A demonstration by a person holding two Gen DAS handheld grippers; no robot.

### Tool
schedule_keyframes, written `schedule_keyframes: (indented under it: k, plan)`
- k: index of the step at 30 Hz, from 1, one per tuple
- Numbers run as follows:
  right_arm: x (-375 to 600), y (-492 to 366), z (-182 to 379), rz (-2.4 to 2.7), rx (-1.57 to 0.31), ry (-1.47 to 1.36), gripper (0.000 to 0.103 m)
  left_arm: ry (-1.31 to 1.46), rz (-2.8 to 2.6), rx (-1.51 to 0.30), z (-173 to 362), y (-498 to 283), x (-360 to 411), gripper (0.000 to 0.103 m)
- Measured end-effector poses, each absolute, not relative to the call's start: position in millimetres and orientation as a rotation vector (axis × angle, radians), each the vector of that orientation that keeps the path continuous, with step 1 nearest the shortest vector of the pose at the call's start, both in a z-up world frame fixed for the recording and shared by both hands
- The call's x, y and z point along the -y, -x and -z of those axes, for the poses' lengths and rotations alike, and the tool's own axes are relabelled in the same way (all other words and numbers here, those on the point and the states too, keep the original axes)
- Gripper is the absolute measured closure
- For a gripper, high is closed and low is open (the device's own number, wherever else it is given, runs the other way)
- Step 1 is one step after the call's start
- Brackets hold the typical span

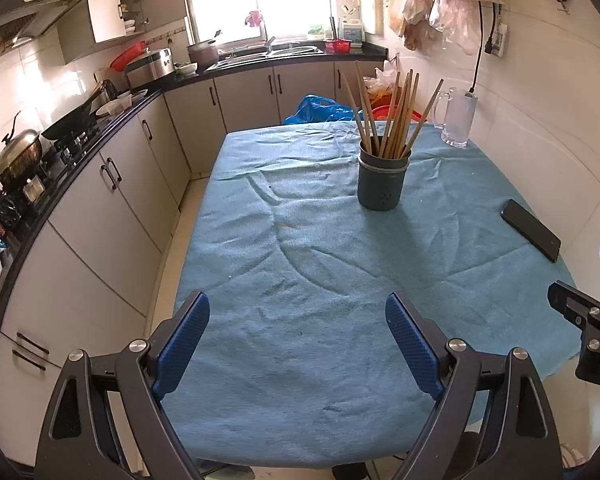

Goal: Organize utensils

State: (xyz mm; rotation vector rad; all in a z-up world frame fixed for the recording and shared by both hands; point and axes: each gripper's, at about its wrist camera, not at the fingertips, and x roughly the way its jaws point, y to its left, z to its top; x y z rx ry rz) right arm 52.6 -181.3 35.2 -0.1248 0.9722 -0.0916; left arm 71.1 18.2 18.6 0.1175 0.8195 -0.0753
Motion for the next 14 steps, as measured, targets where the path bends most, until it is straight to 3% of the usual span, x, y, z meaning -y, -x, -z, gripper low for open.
schedule_keyframes:
  k: [14]
  plan:
    - [223.4, -105.3, -0.6, 0.025, -1.049, 0.048, 0.005, -0.073, -0.013, -0.905, 8.5, -116.4, -17.7, 0.014]
